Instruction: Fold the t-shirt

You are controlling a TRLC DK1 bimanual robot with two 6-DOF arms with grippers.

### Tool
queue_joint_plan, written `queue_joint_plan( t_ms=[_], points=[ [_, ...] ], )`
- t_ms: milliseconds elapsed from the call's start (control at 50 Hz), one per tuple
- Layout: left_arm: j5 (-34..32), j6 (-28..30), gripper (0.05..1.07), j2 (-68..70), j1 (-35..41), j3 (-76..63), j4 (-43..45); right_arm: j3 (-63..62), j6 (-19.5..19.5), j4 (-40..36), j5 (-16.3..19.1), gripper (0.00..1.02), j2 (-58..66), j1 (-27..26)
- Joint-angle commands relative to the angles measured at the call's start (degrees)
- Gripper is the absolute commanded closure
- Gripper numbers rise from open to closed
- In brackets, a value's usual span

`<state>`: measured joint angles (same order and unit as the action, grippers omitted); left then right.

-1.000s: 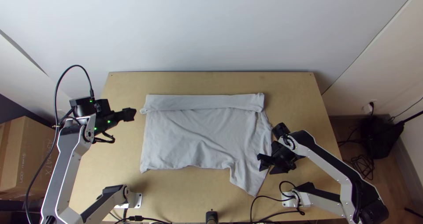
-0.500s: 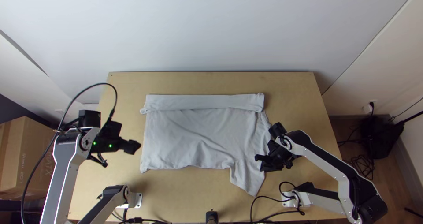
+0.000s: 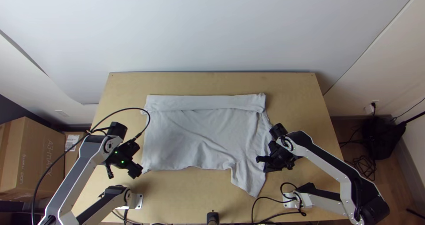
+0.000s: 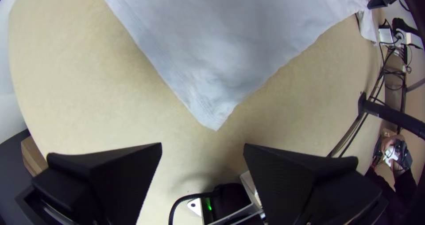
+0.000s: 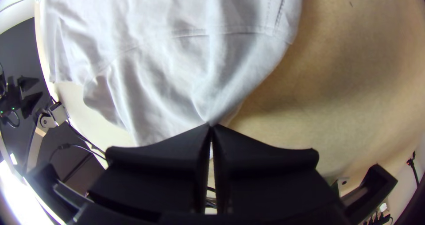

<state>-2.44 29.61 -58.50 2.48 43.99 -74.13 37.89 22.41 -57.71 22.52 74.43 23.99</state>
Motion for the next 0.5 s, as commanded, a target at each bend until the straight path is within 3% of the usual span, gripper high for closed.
queue_joint_plan(
  t_ms=[0,60,300,480],
  points=[
    [0.3,-2.2,0.34,-1.5,2.4,-2.2,3.6,1.1,-0.1,-1.3,-0.2,1.0,-1.5,0.6],
    [0.3,-4.4,0.39,-2.4,5.4,-2.4,4.3,1.5,-0.1,-1.5,-0.2,1.0,-1.4,0.5],
    [3.6,-11.4,0.39,-9.6,13.3,-3.2,7.2,2.5,0.0,-2.2,-0.2,1.0,-1.4,0.4],
    [6.1,-11.6,0.38,-11.7,15.5,-5.3,9.5,2.2,0.0,-2.8,-0.2,1.0,-1.8,0.3]
  ],
)
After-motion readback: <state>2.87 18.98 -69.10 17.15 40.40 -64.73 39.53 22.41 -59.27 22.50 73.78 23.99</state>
